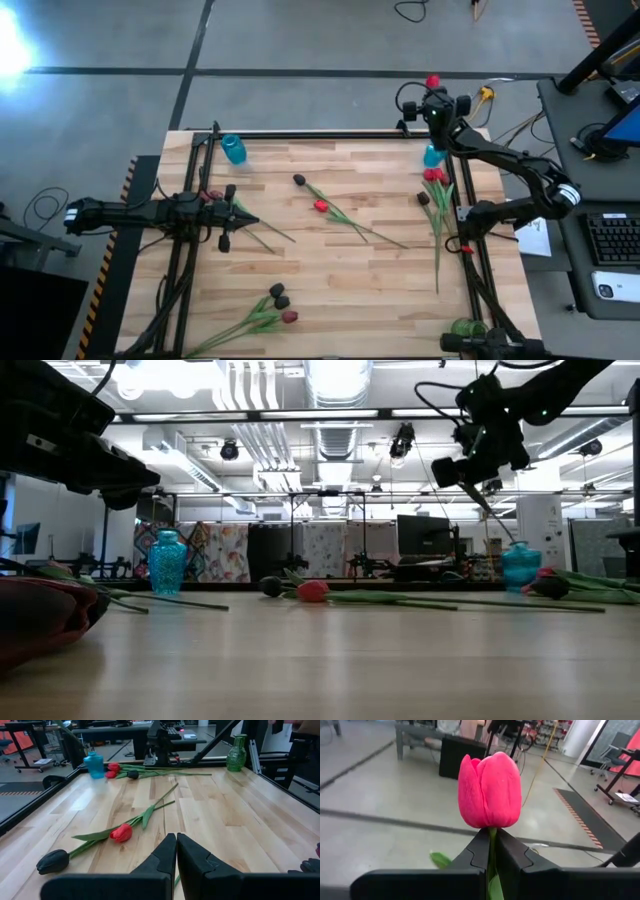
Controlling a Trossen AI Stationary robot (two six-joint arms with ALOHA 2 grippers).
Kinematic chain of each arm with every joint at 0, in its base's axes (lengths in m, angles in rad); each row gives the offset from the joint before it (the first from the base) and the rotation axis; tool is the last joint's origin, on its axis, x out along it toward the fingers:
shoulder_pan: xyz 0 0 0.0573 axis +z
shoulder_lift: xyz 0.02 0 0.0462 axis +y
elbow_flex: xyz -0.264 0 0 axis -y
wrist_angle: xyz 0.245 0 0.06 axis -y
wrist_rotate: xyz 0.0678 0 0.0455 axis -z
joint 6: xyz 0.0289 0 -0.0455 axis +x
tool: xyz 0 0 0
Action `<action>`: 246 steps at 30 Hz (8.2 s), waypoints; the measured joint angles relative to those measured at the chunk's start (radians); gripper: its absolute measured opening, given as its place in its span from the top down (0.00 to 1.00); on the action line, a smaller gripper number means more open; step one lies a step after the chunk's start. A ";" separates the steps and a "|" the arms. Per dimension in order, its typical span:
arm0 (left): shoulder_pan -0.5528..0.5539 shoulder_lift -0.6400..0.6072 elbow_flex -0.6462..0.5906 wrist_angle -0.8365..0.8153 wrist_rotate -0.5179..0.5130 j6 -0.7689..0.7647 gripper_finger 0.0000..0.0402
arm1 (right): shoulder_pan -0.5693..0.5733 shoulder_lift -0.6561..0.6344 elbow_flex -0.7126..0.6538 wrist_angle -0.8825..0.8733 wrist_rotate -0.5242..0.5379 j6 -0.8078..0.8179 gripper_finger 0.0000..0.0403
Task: Sort flowers into vase by color
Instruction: Put the red tulip into the right blue vase
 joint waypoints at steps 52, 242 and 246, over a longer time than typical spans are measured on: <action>0.000 0.000 0.000 0.000 0.000 0.000 1.00 | 0.093 -0.299 -0.097 -0.209 -0.132 -0.047 0.95; 0.000 0.004 0.000 0.000 0.000 0.000 1.00 | 0.682 -0.593 0.250 -0.925 -0.138 0.283 0.97; 0.000 0.004 0.000 0.000 0.000 0.000 1.00 | 0.682 -0.640 0.242 -0.890 0.088 0.266 0.97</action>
